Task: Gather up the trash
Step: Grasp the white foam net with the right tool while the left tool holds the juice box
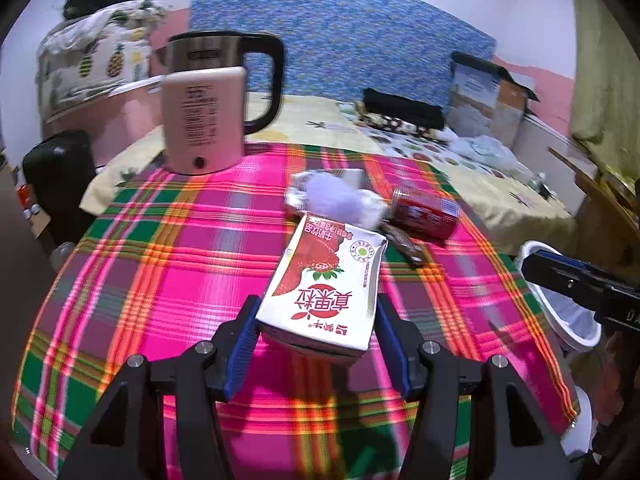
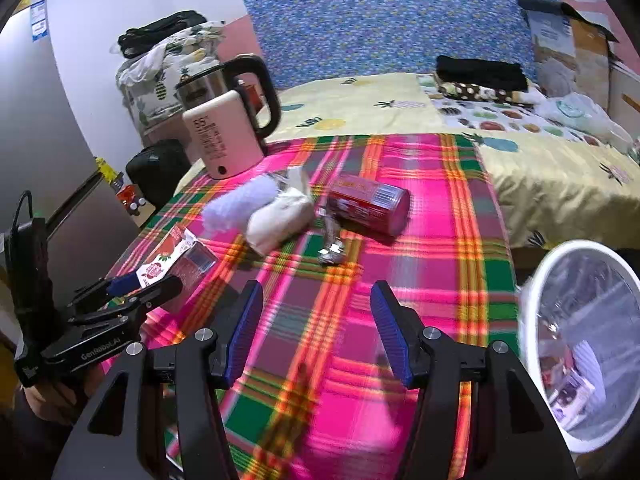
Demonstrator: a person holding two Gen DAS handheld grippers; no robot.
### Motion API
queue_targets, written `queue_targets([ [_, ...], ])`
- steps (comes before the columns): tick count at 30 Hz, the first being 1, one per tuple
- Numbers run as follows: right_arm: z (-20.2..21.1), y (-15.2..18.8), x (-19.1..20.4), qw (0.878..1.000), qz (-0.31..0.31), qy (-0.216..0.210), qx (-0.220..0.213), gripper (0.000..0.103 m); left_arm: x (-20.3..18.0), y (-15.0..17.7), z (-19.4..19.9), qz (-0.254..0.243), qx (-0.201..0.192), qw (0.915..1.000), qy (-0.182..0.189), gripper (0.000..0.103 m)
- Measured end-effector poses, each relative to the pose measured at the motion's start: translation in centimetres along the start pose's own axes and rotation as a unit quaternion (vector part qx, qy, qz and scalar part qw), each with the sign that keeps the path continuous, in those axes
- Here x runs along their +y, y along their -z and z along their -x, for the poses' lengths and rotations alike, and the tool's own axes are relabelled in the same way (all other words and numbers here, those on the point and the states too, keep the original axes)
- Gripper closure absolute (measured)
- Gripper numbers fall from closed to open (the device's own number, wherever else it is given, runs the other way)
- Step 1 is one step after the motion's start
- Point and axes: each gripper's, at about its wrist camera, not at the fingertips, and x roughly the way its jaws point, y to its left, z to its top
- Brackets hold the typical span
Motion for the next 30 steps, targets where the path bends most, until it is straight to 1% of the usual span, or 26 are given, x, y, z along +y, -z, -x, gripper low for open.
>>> queue_targets([
  [8,-2.7,-1.4,3.2,1.0,0.023,-0.017,0.004,0.046,3.7,-0.1,0.0,0.031,-0.011,0.9991,-0.029,0.045],
  [17,-6.2,-3.0,6.1,0.999,0.034,-0.028,0.009,0.046,7.1,0.1,-0.6,0.056,-0.009,0.9976,-0.04,0.045],
  [22,-8.2,-3.4,7.2,0.999,0.039,-0.022,0.013,0.051,8.1,0.1,-1.2,0.063,-0.005,0.9972,-0.04,0.045],
  [23,-8.6,-3.5,7.2,0.999,0.039,-0.019,0.016,0.055,8.2,0.1,-1.3,0.064,-0.003,0.9972,-0.039,0.045],
  [24,-8.9,-3.5,7.1,0.999,0.037,-0.015,0.019,0.064,8.2,0.1,-1.4,0.064,-0.003,0.9972,-0.039,0.045],
  [25,-9.2,-3.6,7.0,0.999,0.034,-0.012,0.021,0.07,8.2,0.1,-1.4,0.064,-0.002,0.9972,-0.038,0.045],
  [26,-9.4,-3.6,6.8,0.999,0.031,-0.008,0.022,0.079,8.2,0.1,-1.5,0.064,-0.002,0.9973,-0.037,0.045],
  [30,-8.3,-3.5,6.1,1.0,0.026,-0.004,0.015,0.084,7.8,0.0,-1.6,0.06,-0.001,0.9977,-0.031,0.045],
])
